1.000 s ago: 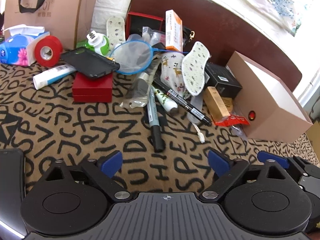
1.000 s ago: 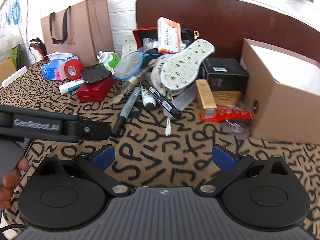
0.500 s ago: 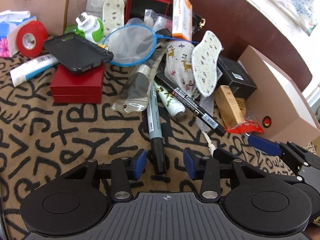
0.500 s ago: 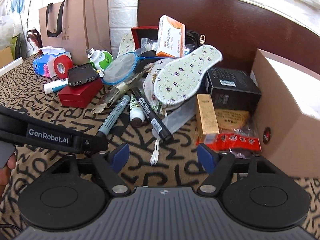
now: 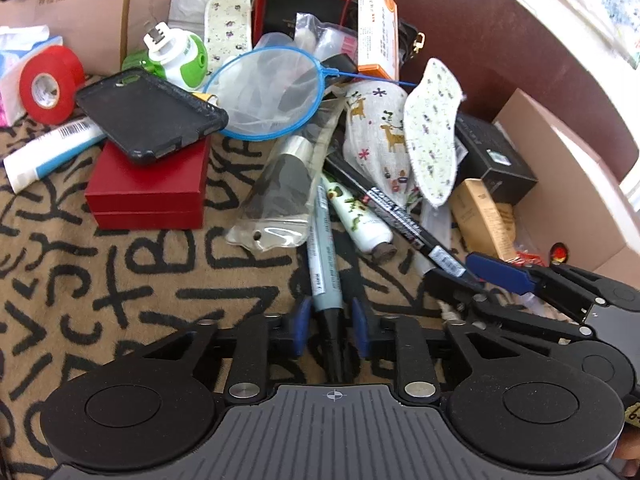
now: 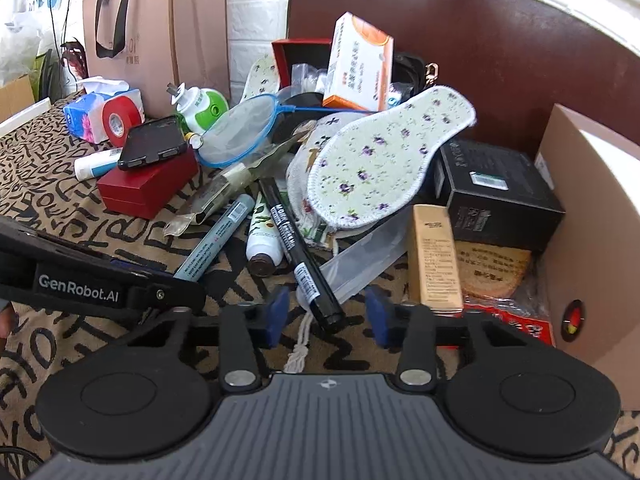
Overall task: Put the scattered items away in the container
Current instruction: 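Lower left tool around the grey-capped marker while right tool lowers around the black marker, then close left tool on the grey-capped marker while right tool grasps the black marker, lift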
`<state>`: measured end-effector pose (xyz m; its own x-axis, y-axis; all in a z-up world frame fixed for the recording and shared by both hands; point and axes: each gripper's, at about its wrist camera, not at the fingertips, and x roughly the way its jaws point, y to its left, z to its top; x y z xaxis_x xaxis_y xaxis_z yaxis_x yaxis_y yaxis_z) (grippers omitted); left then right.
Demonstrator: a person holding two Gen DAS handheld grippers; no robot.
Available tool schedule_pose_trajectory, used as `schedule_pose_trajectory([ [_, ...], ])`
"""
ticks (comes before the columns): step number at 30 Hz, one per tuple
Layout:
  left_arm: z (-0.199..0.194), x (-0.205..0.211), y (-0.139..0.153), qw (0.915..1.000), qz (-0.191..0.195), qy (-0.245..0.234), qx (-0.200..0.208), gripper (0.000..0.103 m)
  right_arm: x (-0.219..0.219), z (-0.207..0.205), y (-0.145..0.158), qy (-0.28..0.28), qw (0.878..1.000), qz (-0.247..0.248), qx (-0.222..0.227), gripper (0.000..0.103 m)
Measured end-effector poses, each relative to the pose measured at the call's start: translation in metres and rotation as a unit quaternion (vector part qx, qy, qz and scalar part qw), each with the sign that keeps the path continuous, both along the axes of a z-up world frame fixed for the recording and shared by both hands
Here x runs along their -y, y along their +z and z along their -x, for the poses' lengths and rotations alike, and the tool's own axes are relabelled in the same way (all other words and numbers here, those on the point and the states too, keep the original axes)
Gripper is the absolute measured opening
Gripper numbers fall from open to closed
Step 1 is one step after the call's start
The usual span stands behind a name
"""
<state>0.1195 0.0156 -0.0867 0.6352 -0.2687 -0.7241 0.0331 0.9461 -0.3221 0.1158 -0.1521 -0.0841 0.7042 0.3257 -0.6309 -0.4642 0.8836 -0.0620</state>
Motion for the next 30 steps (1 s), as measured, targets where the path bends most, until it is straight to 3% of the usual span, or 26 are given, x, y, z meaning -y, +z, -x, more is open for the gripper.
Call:
schedule_pose_trajectory([
  [3,0.003,-0.002,0.000,1.0000,0.002,0.003,-0.002,0.014,-0.002,0.002,0.000,0.005,1.000,-0.005,-0.011,0.022],
  [11,0.037,0.002,0.004,0.9995,-0.003,-0.026,-0.016,0.012,0.003,0.038,0.007,0.006,0.999,-0.022,-0.048,0.017],
  [17,0.078,0.004,0.009,0.9988,0.000,-0.041,-0.028,0.012,0.014,0.079,0.005,0.000,0.995,-0.045,-0.089,0.017],
  [30,0.151,0.007,0.011,0.9977,-0.014,-0.055,-0.037,0.014,0.030,0.155,0.008,0.012,0.992,-0.026,-0.123,0.020],
])
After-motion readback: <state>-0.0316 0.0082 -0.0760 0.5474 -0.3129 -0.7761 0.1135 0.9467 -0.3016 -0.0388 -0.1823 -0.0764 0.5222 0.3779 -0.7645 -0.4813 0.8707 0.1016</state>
